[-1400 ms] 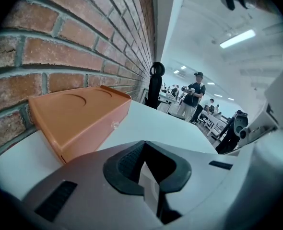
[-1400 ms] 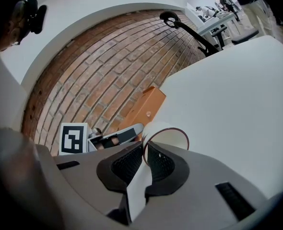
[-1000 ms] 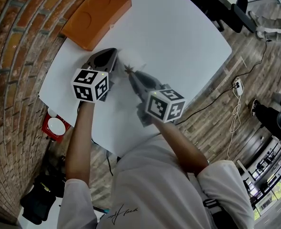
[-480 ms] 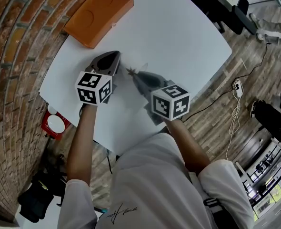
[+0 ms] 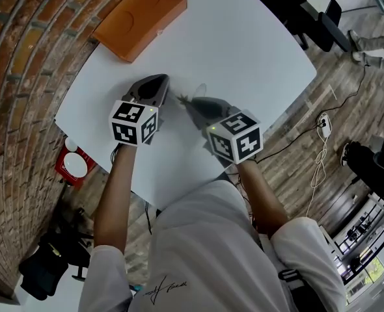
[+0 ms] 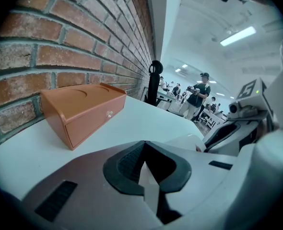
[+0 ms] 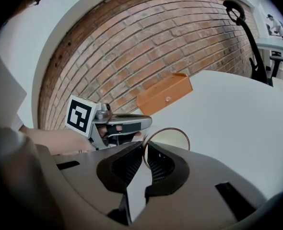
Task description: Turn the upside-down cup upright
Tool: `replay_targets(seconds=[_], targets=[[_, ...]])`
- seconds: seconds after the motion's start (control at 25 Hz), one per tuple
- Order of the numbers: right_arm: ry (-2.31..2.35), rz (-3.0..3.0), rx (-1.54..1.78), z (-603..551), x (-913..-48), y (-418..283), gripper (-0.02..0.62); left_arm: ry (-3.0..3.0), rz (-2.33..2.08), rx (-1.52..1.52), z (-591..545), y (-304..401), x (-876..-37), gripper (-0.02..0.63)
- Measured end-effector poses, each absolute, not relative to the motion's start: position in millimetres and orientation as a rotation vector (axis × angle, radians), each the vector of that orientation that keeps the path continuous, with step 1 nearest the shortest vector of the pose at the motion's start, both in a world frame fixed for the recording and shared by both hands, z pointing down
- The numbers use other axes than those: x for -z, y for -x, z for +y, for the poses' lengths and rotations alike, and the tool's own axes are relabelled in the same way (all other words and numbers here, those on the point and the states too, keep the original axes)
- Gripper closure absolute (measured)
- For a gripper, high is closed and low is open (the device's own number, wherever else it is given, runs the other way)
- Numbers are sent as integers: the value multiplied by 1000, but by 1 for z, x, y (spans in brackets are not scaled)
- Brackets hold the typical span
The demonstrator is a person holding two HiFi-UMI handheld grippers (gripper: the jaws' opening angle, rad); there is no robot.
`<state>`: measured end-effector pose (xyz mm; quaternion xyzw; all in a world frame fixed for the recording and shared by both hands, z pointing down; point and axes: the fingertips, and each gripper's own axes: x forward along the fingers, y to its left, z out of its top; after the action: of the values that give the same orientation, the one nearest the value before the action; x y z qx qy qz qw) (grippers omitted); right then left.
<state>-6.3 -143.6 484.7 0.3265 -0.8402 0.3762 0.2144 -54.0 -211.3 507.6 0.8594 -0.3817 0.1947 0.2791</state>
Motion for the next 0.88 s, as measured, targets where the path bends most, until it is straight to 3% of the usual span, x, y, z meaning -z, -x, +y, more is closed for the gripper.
replay_targets(seconds=[0.88], targets=[[-832,-2280,-804,-137,-480,-5,555,-2242,-1044,-499,-189,53,-514,597]])
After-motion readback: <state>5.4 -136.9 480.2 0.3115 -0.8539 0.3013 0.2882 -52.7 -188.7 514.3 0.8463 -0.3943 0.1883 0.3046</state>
